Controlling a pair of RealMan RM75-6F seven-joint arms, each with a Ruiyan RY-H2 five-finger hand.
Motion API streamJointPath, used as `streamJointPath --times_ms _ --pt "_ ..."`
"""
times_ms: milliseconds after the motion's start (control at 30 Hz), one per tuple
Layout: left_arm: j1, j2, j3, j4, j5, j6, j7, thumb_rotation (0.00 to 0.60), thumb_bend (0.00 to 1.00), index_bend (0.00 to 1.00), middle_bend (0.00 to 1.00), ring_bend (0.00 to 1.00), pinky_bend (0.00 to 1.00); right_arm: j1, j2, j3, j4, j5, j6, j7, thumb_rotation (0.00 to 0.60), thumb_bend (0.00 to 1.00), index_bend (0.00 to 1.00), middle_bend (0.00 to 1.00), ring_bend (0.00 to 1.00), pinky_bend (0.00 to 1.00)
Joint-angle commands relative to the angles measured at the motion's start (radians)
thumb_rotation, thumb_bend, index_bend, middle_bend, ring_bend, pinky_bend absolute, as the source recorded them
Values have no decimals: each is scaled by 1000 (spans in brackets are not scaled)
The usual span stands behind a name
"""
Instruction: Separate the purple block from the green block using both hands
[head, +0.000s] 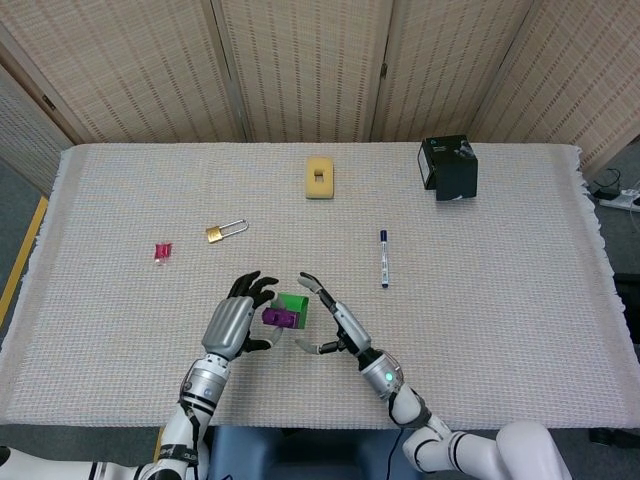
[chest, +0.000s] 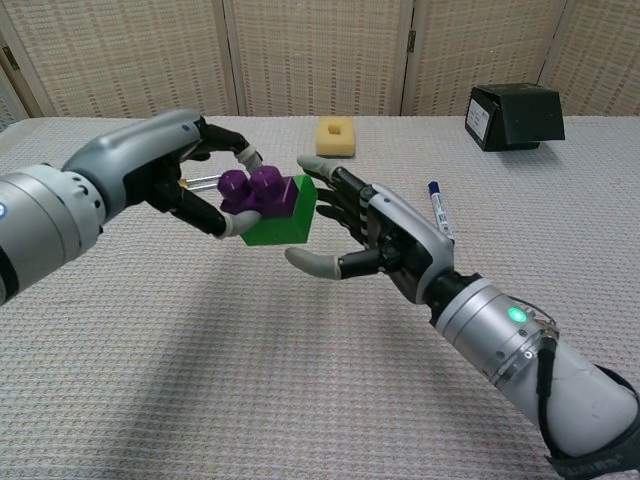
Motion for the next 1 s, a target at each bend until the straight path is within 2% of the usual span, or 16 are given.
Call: streamJointPath --times_ms 33,133,233,333,567,833,1000 --pt "-1 -1 2 -1 -1 1 1 600 461 805 217 0 0 -3 -14 2 13 8 4 -4 600 302 118 0 0 0" --pt "-2 -2 5 -4 -3 1 0 600 461 805 219 0 0 -10 -35 4 32 17 13 -6 600 301 297 0 18 0" --pt "-2 -2 9 -7 -2 1 -2 600 461 805 219 0 0 -14 -52 7 48 24 17 -7 600 301 420 2 58 0" --pt "-1 -1 13 -9 -1 0 -6 600 461 805 220 0 0 -14 -64 9 59 28 19 -13 600 301 488 21 81 0" --pt "1 -6 21 -12 2 0 -20 600 461 806 226 0 0 -16 -90 34 69 50 28 -31 600 302 577 86 151 0" --pt "2 -5 17 -11 6 5 -29 600 461 806 230 0 0 -6 -84 71 37 71 27 -59 600 302 847 219 243 0" --pt "0 -3 13 -10 5 2 -33 600 461 806 230 0 0 -3 -68 80 8 78 20 -79 600 301 961 284 283 0"
